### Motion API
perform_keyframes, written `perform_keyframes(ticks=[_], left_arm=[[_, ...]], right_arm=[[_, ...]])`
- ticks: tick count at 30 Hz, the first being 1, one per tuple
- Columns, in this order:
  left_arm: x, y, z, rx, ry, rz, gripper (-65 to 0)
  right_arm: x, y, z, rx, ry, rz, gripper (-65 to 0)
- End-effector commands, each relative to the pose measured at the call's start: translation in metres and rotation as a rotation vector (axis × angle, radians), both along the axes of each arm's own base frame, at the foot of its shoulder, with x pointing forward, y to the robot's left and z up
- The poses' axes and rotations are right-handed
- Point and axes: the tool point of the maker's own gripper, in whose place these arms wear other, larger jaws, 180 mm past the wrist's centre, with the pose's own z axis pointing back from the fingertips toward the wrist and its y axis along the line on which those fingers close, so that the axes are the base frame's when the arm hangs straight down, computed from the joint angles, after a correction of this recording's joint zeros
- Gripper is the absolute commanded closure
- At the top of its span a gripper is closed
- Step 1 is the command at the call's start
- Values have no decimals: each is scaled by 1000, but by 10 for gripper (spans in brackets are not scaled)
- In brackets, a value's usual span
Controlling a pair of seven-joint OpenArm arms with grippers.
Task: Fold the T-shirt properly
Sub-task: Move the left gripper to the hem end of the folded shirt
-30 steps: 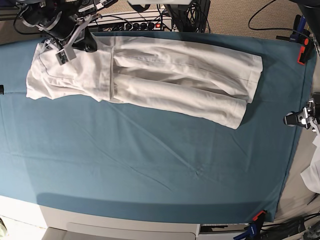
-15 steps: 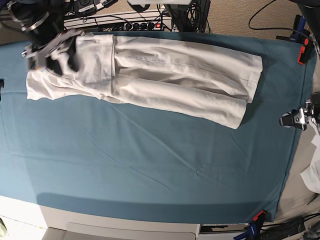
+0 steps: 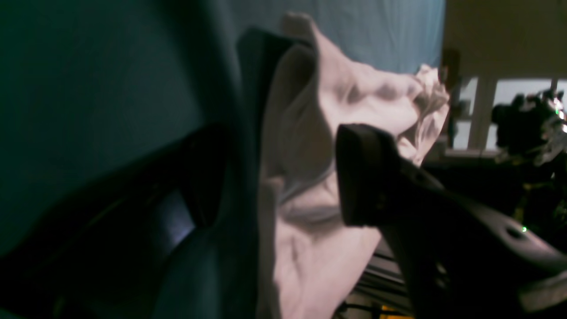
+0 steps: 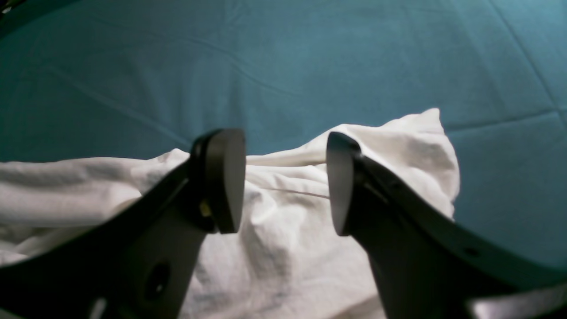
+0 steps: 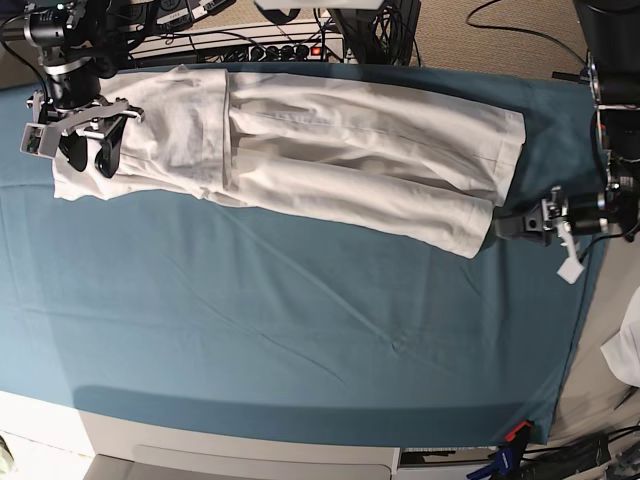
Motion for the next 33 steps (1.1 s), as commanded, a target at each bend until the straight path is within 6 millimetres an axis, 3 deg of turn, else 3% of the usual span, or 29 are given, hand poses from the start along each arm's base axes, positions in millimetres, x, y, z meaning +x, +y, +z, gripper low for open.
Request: perform_keyframes(ticks=[1,4,15,18,24,33], left_arm=[[-21,-7,-18,57,83,-90,-397],[-26,-12,-23,59,103,-106,-397],[-37,18,-21,125,104,-102,-392],[-40,22,-13,160,66,-140,-362],[-41,14,-2,187,1,-206,-362],[-45,-4,-9,149,11,-217,-362]], right_arm=[[3,1,11,-15,-43,10,-294],[3,1,11,-15,-43,10,-294],[3,-1,10,-29,-37,4,-294],[3,-1,10,-29,-37,4,-294],[3,-1,10,-29,-37,4,-294],[3,-1,10,-29,-37,4,-294]])
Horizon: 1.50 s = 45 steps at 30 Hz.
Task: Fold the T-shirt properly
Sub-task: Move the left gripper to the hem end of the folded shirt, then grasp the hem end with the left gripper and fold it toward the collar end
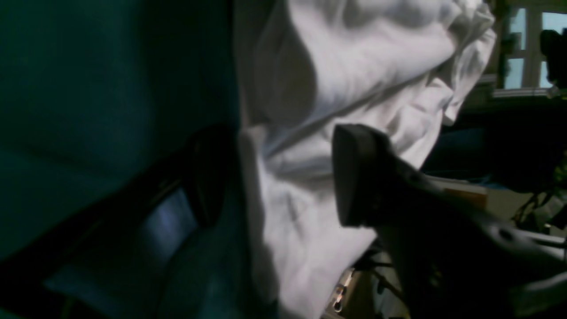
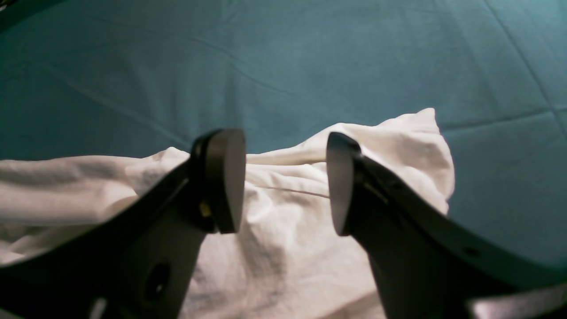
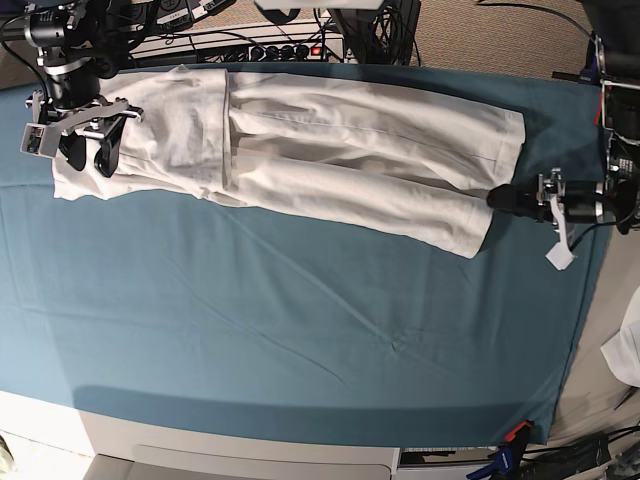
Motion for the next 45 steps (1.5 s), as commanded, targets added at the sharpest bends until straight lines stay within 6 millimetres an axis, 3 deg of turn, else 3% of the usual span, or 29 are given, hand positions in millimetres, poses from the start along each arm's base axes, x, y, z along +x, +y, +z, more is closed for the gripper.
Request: perform_keyframes(ticks=[1,10,12,14,15,21,26,35,38,40,45], left_arm=[[-14,3,-12,59,58,-50,-362],[-13,-6,-13,41,58,-57,-338],[-13,-6,-13,41,66,-50,-226],[-13,-6,-13,41,69,-47,-38],[-12,-6,-12,41,67,-47,0],[-2,-17,5,46,-13,-97,0],[0,-46,37,55,-177,-229,0],[-53,-121,101,28,-499,-532,0],[-65,-140,110,0,-546,-564,0],[-63,-148,104,18,-554,-559,0],[-54,-187,112,-63,-614,-497,0]], right_arm=[[4,1,11,-16,-46,11,-294],[4,1,11,-17,-46,10,-294],[4,1,11,-17,-46,11,-294],[3,0,11,-18,-45,10,-294],[3,0,11,-24,-42,7,-294],[1,-12,11,-97,-25,-26,-294],[-1,-21,11,-138,-14,-56,-294],[-5,-35,11,-189,5,-121,-294],[-9,-44,-4,-172,39,-150,-294],[-12,-52,-22,-138,76,-168,-294],[-17,-73,-66,-62,164,-203,-294]])
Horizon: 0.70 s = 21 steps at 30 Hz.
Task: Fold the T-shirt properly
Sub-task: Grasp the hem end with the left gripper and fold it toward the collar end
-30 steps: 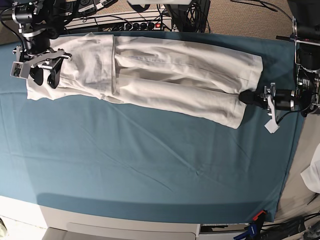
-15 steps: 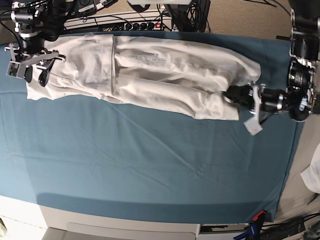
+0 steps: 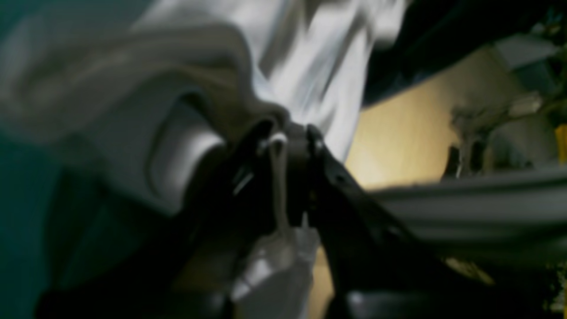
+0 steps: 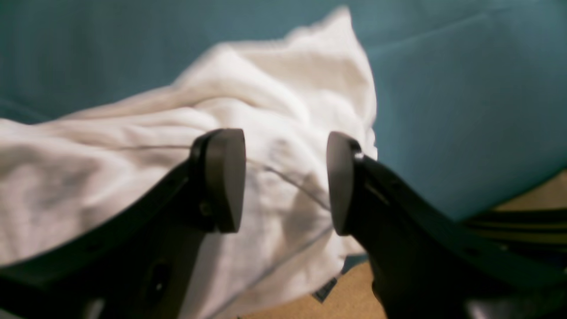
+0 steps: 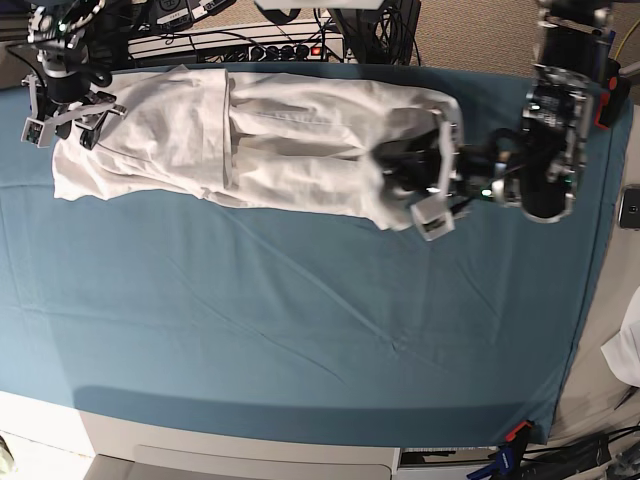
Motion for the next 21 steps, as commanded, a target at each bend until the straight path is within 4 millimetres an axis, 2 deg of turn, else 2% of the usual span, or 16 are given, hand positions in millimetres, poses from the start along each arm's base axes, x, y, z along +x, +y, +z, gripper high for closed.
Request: perform_keyframes(ticks=[1,5,11,14,21], left_arm=[[8,-9,17,-62,-43,9,0],[10,-36,28,-146,-51,17,0],[8,-67,44,-254,-43,10,0],[1,-91,48,-277,-48,-20,0],[-30,-155,53,-285,-89,-144,0]], right_arm=[[5,-3,9,-12,-38,10,-294],[9,4,9,21,-61,35,-294],[9,4,9,20,-60,40,-294],[9,4,9,21,-58,40,-294],[8,4,8,23,-52,39,-294]])
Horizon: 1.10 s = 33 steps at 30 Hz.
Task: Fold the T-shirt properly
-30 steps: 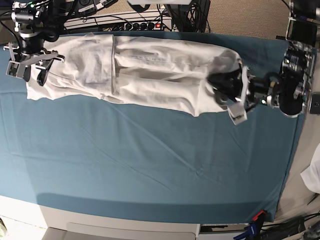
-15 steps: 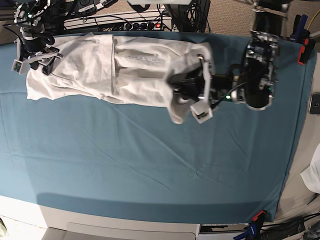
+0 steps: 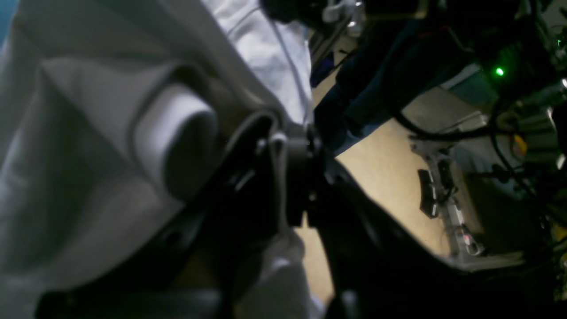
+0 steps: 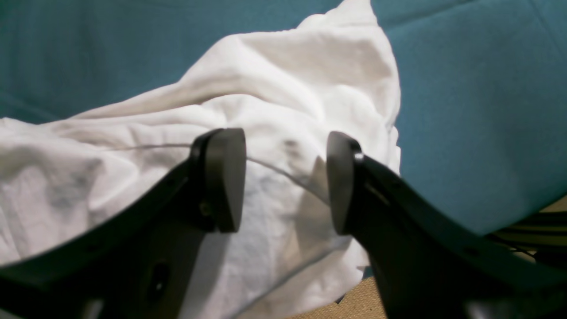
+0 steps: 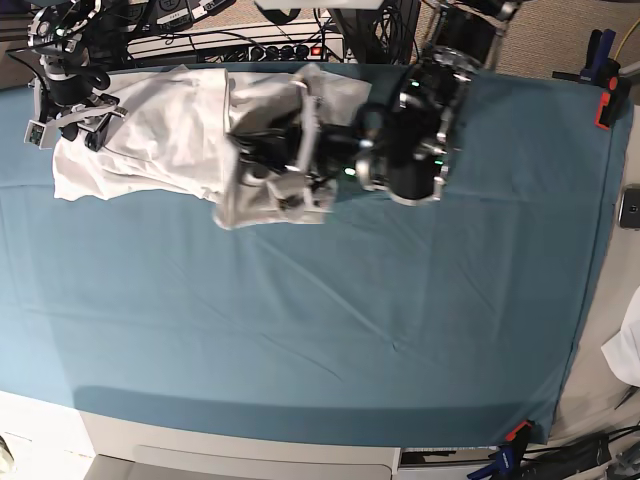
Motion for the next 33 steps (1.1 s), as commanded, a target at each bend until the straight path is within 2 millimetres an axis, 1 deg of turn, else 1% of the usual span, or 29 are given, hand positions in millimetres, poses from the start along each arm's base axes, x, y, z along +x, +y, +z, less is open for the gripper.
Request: perform_keyframes(ticks=[1,4,8,10,15,16,19,20,21,22,26,27,28,30,31,33], left_arm=[[2,-12,23,-80,-35,-3,0],[-1,-28,26,-85,-58,-8,0],[2,-41,24,-100,-24,-13,0],[5,-44,21,-96,-11,-16,0],[12,-44,18,-78,-13,-16,-6],[12,-44,18,-77,-15,-16,-53],[14,-44,15,-60,-26,-12,-237],[15,-43,14,-51,-33,-7,-286],[16,-43,12,-44,-37,-3,-311],[17,-43,11,-37,-41,-3,-312],[17,-40,11,-15,-58,-13,-309],[18,-38,12,-4,-70,-15,-291],[19,-35,12,7,-83,-14,-239],[25,-23,11,39,-107,2,-65],[29,-16,10,51,-113,19,0],[36,-2,5,66,-89,61,0]], right_arm=[[4,-2,11,-24,-32,13,-294],[4,-2,10,-21,-28,13,-294],[5,1,11,-1,-41,16,-294],[5,1,11,-2,-41,17,-294],[6,-1,13,-11,-40,22,-294],[7,-3,14,-16,-41,24,-294],[8,-5,17,-27,-41,30,-294],[8,-5,17,-29,-40,31,-294],[8,-5,17,-29,-41,30,-294],[8,-5,17,-28,-41,30,-294],[8,-5,17,-28,-41,30,-294],[8,-5,17,-29,-41,30,-294],[8,-5,17,-29,-41,30,-294],[8,-5,17,-29,-40,30,-294],[8,-5,17,-29,-40,30,-294],[8,-5,17,-29,-40,30,-294]])
